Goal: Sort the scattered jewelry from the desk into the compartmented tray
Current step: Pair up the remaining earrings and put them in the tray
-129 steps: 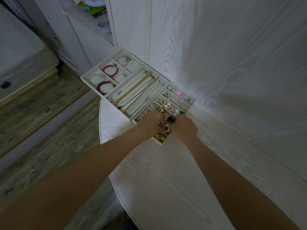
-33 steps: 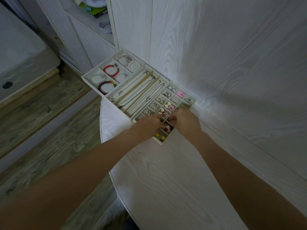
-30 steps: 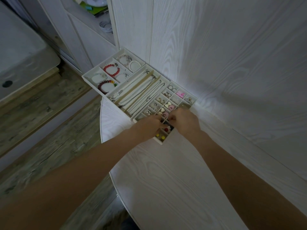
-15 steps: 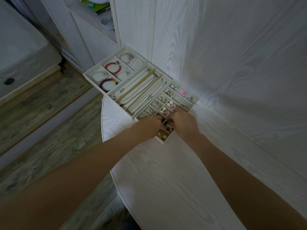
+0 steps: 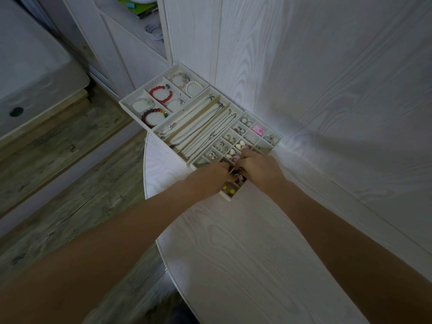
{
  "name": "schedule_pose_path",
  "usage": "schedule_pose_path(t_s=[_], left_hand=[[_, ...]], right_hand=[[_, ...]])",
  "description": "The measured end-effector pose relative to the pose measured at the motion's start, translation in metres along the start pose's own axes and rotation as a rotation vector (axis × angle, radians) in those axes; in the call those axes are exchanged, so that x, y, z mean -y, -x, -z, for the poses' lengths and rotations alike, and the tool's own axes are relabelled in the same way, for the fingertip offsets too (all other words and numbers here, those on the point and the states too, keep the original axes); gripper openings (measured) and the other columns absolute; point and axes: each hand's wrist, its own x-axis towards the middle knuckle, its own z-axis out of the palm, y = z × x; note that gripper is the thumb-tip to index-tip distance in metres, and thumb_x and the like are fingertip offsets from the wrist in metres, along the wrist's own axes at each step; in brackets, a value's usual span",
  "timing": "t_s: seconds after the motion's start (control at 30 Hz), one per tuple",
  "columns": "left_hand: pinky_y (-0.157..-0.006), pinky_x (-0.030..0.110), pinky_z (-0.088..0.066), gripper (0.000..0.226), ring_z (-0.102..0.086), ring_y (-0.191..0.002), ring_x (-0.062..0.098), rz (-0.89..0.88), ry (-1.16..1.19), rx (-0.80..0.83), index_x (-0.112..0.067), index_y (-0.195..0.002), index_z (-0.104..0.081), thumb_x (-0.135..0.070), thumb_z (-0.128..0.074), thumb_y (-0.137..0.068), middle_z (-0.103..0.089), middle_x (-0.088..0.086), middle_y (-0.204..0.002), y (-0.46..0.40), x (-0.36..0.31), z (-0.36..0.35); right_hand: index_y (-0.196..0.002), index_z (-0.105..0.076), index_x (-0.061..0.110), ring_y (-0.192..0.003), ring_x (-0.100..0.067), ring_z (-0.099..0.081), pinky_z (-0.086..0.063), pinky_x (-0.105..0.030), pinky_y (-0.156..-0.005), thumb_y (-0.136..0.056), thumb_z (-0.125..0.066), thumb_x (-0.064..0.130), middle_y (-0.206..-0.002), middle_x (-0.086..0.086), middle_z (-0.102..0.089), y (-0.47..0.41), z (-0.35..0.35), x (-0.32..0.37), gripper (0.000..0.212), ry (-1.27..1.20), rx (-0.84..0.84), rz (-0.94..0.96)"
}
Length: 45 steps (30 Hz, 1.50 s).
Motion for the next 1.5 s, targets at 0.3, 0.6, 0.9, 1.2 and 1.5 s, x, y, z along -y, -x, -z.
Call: schedule_pose_path(t_s=[0.3,0.6,0.9,1.2,1.5], left_hand=[[-0.086,0.025,-0.043,0.049,-0.052,-0.111,0.020,-0.035,-0.001,-0.020,-0.020,-0.144,-0.036,-0.003,-0.033,-0.098,-0.052,0.010,-0.128,0.000,-0.002,0.003],[-0.090,0.021,-0.039,0.048,-0.048,-0.115,0.015,-0.026,-0.099,0.002,-0.024,-0.146,-0.030,-0.008,-0.029,-0.101,-0.049,0.005,-0.131,0.003,0.005,-0.001],[-0.092,0.025,-0.040,0.045,-0.048,-0.117,0.019,-0.002,-0.049,0.020,-0.018,-0.143,-0.039,-0.005,-0.034,-0.100,-0.051,0.010,-0.130,0.003,0.004,0.000],[-0.091,0.024,-0.041,0.048,-0.048,-0.114,0.016,-0.022,-0.113,0.017,-0.024,-0.145,-0.033,-0.007,-0.032,-0.100,-0.050,0.006,-0.127,0.004,0.003,-0.001],[-0.093,0.024,-0.041,0.047,-0.048,-0.116,0.015,-0.012,-0.098,0.029,-0.022,-0.144,-0.035,-0.007,-0.033,-0.100,-0.050,0.006,-0.130,0.006,0.001,0.004]], right_hand=[[-0.083,-0.072,0.009,-0.058,-0.019,-0.061,-0.035,-0.021,-0.045,-0.064,-0.083,0.009,-0.086,-0.008,-0.061,0.001,-0.002,-0.004,0.022,0.143,-0.084,0.192],[-0.067,-0.072,0.013,-0.042,-0.014,-0.056,-0.037,-0.016,-0.035,-0.046,-0.092,0.010,-0.075,-0.006,-0.062,0.000,-0.018,-0.014,0.030,0.144,-0.173,0.293],[-0.066,-0.072,0.013,-0.042,-0.013,-0.055,-0.035,-0.015,-0.036,-0.046,-0.092,0.009,-0.072,-0.005,-0.062,0.000,-0.019,-0.018,0.028,0.132,-0.307,0.363],[-0.067,-0.072,0.013,-0.041,-0.011,-0.055,-0.036,-0.015,-0.035,-0.045,-0.092,0.011,-0.076,-0.006,-0.064,-0.003,-0.024,-0.020,0.030,0.170,-0.341,0.377],[-0.077,-0.071,0.005,-0.053,-0.018,-0.061,-0.043,-0.020,-0.040,-0.060,-0.083,0.001,-0.079,-0.012,-0.063,-0.002,-0.033,-0.028,0.021,0.126,-0.423,0.448]])
